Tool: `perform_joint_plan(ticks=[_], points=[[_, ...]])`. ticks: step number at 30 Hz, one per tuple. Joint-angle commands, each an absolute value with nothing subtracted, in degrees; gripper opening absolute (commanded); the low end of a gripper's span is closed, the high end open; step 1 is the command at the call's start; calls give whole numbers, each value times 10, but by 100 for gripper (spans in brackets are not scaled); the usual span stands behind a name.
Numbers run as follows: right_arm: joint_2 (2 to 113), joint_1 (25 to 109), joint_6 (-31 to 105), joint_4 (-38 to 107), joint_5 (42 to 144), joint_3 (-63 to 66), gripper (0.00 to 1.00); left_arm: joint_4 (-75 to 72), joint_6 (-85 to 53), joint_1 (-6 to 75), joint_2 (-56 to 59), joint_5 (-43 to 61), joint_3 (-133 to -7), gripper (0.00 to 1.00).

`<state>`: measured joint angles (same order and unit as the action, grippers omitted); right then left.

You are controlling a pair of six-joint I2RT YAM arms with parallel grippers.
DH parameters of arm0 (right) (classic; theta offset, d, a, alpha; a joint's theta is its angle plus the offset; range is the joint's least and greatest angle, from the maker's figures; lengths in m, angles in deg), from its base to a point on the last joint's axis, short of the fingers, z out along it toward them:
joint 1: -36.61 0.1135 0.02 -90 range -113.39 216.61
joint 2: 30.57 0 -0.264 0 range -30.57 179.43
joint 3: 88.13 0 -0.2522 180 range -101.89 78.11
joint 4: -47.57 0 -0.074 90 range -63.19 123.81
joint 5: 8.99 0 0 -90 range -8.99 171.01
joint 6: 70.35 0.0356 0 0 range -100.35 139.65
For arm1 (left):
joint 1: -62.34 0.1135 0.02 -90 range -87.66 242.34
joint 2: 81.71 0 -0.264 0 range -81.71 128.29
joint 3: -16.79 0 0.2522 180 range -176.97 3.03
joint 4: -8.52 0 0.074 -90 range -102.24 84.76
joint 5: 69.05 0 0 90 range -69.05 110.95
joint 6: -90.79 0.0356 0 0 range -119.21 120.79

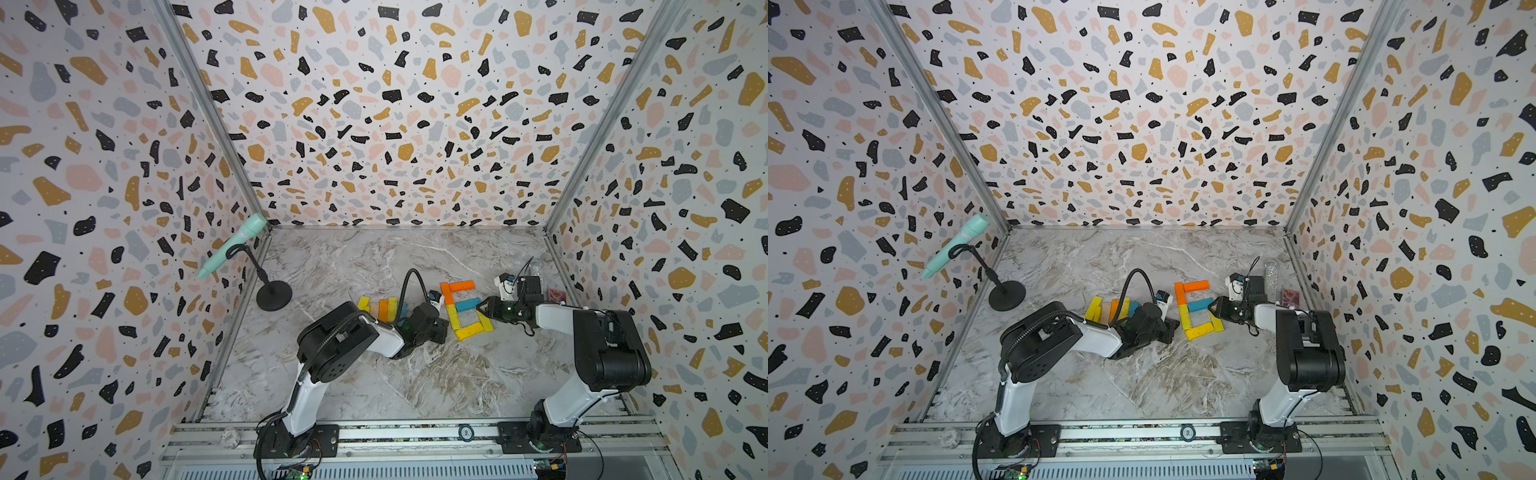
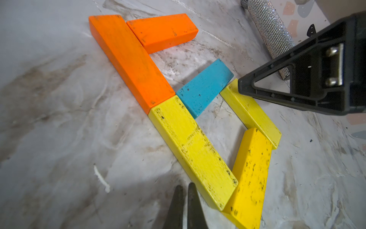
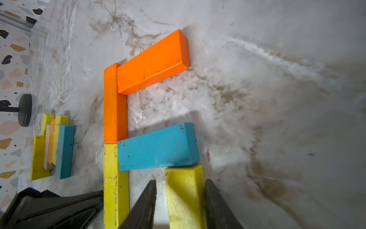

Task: Assemble the number 6 with building blocks
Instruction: Adjust the building block at the center of the board.

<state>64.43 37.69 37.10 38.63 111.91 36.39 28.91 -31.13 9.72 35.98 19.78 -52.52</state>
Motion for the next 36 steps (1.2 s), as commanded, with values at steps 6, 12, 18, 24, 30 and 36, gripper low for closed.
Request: perform_joint_plan(ticks=[6, 12, 18, 24, 30, 36], points=[[647, 379, 367, 384, 1118, 348, 42, 295, -303, 98, 361, 204, -521, 0], [644, 385, 346, 350, 1081, 308, 42, 282, -302, 100, 345, 225, -517, 0], [669, 389, 340, 342, 1075, 269, 42, 275, -304, 117, 325, 242, -521, 0], [705, 394, 345, 348, 1088, 242, 42, 245, -278, 126, 345, 233, -560, 0], [725, 399, 344, 353, 1093, 236, 43, 245, -272, 125, 346, 188, -556, 0], [660, 412, 341, 338, 1074, 262, 42, 245, -288, 123, 307, 194, -496, 0]])
